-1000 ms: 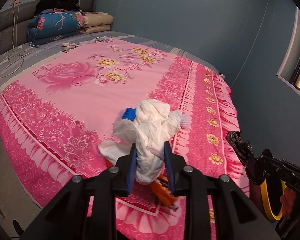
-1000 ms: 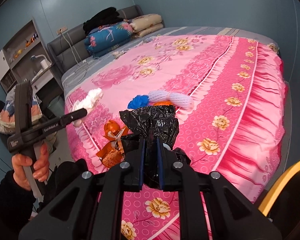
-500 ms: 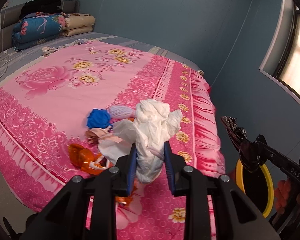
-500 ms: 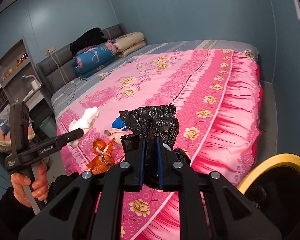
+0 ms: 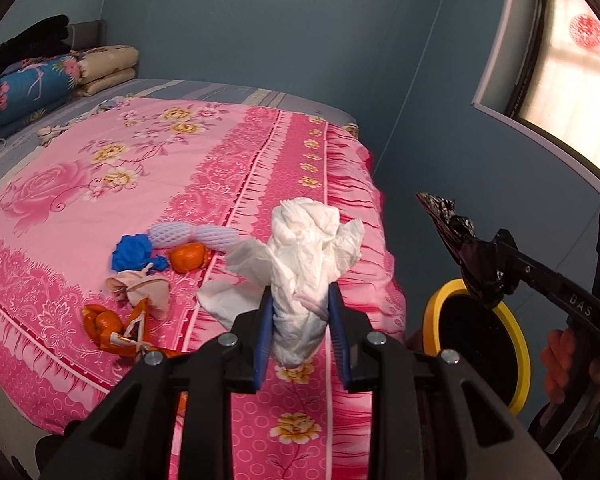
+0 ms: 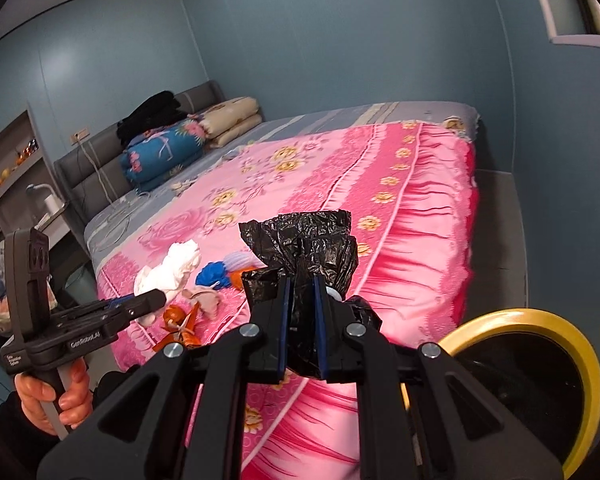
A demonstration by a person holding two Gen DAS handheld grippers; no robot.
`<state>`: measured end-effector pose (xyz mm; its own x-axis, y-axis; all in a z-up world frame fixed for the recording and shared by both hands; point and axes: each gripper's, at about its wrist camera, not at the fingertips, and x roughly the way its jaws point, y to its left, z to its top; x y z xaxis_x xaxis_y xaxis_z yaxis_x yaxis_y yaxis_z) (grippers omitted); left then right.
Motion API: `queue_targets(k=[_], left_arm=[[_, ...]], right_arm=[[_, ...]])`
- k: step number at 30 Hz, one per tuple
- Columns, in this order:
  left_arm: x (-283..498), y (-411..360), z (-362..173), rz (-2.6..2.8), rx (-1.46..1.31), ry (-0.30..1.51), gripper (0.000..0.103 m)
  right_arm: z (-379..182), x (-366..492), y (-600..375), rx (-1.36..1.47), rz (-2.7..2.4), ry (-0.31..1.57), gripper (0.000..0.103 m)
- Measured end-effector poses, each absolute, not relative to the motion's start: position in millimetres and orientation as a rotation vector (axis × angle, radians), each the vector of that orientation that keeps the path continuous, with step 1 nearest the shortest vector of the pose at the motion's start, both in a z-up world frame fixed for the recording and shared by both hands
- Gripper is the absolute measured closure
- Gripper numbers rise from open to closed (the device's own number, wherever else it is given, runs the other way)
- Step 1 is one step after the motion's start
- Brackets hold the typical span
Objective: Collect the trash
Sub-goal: 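Carry the white tissue and black bag over the bin with both tools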
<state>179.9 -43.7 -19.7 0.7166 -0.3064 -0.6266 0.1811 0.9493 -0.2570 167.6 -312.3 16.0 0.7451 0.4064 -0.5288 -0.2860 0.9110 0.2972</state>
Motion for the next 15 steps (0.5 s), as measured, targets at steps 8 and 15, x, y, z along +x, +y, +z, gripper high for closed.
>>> queue_targets(k=[8,15], left_arm=[[185,-85,-12,-0.349,-0.126,0.734,0.079],[191,-113,-15,-0.408,-0.092,0.761,0.079]], right_arm=[[18,162,-355,0.253,0.308,0.604,0.092],[18,153,-381,0.255,0.222,0.598,0.092]])
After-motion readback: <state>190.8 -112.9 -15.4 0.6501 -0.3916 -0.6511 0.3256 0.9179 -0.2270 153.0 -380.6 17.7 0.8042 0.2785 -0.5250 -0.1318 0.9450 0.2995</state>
